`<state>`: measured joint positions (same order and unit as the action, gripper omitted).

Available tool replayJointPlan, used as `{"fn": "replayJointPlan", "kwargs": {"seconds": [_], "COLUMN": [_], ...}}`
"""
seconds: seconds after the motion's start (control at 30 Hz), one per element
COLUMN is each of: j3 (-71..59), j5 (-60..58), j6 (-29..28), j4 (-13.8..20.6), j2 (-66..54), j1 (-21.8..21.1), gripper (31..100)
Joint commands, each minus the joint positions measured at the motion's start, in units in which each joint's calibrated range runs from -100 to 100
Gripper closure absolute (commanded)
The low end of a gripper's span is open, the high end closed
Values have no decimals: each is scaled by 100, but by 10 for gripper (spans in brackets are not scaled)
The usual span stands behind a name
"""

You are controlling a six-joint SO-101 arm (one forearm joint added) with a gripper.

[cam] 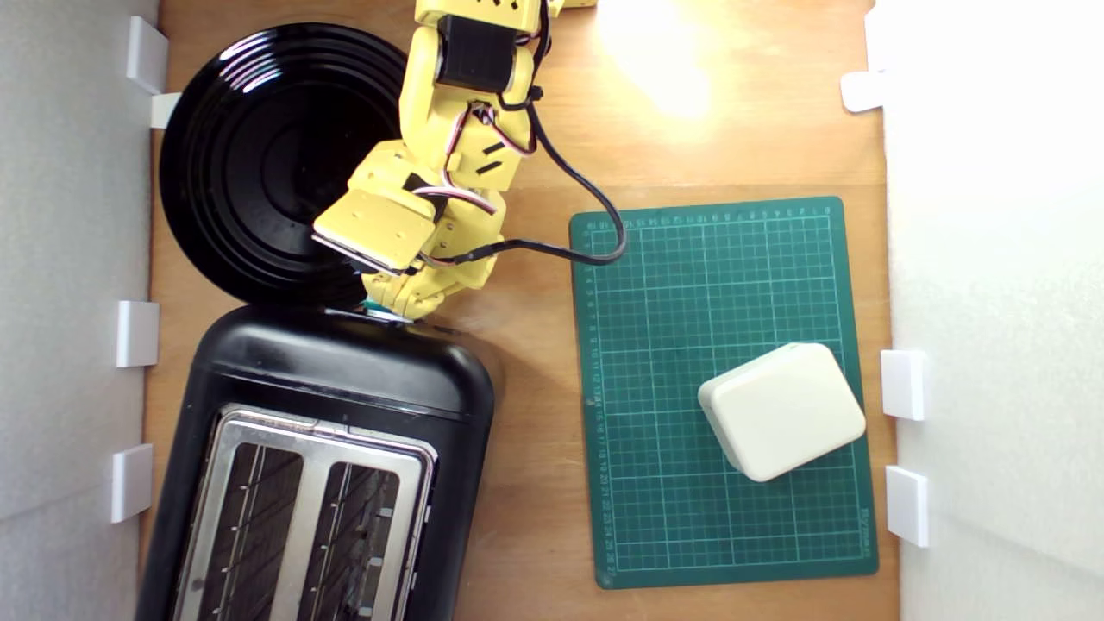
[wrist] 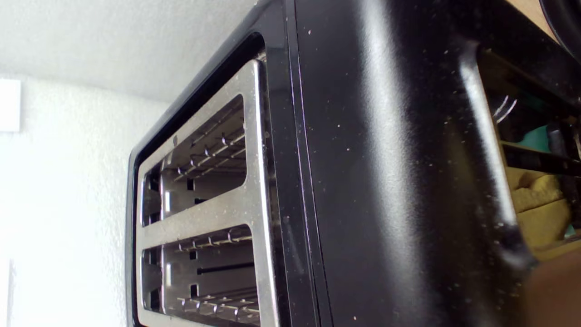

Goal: Start toaster

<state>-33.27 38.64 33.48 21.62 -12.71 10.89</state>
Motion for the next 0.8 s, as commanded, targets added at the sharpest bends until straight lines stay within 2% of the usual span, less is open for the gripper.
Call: {"fn": "replayJointPlan", "kwargs": {"seconds": [0.0,0.23,0.37,0.77], "j3": [-12,-12,-312,-812], "j5": [-48,-82,-613,-1119], "j6": [-63,-53,-58,-48], "j4": [5,15,80,99], "j2": [281,414,414,672], "j1": [117,109,125,268], "gripper": [989,989,989,989]}}
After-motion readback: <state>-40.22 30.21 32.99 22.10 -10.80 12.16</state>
